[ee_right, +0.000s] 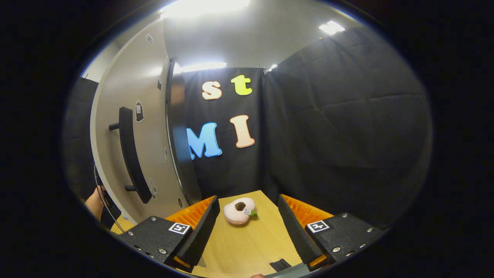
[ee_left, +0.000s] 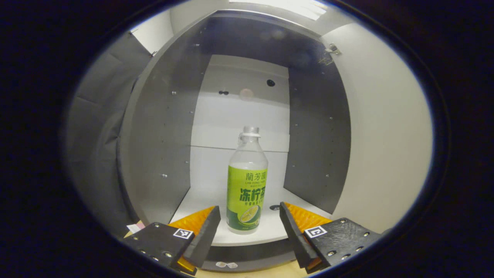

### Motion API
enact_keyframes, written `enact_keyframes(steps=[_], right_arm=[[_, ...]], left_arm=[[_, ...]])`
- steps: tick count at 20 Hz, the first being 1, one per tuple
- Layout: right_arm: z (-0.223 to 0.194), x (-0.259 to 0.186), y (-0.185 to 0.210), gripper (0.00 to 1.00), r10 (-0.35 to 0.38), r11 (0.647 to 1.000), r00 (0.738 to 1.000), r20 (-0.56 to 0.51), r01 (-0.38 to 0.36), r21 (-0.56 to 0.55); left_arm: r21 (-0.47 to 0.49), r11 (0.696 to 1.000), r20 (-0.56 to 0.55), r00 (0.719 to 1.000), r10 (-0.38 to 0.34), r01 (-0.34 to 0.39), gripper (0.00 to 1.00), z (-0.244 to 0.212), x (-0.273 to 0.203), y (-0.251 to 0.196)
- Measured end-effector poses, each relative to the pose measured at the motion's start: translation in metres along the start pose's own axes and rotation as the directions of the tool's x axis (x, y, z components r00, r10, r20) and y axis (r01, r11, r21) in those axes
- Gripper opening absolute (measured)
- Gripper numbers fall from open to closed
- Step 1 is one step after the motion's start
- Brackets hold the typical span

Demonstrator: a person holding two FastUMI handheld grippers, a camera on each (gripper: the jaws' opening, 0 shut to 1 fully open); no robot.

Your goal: Open the cabinet door with the right hand, grasp the bottle in the cabinet with the left hand and place it on the coaster, then close the cabinet door with the right hand.

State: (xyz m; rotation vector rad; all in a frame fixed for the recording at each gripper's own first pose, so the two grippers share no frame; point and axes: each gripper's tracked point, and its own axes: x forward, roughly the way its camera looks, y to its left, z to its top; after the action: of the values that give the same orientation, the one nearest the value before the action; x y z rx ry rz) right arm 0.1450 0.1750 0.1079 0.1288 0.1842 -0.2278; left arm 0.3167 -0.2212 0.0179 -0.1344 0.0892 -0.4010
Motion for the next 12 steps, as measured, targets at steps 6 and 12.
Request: enact_keyframes(steps=[6,12], right_arm=[[-0.003,-0.002,-0.004,0.94,-0.022,1.000,1.000,-0.016,0.022,-0.007],[-0.005,-0.003,0.000,0.94,0.010,1.000,1.000,-0.029,-0.010,-0.014]], left_arm=[[0.017,1.000,-0.003,1.000,-0.004,0.004,0.88,-0.001,0.033,0.008],[0.055,0.998,-0.005,1.000,0.012,-0.011,0.68,0.005,0.045,0.014]])
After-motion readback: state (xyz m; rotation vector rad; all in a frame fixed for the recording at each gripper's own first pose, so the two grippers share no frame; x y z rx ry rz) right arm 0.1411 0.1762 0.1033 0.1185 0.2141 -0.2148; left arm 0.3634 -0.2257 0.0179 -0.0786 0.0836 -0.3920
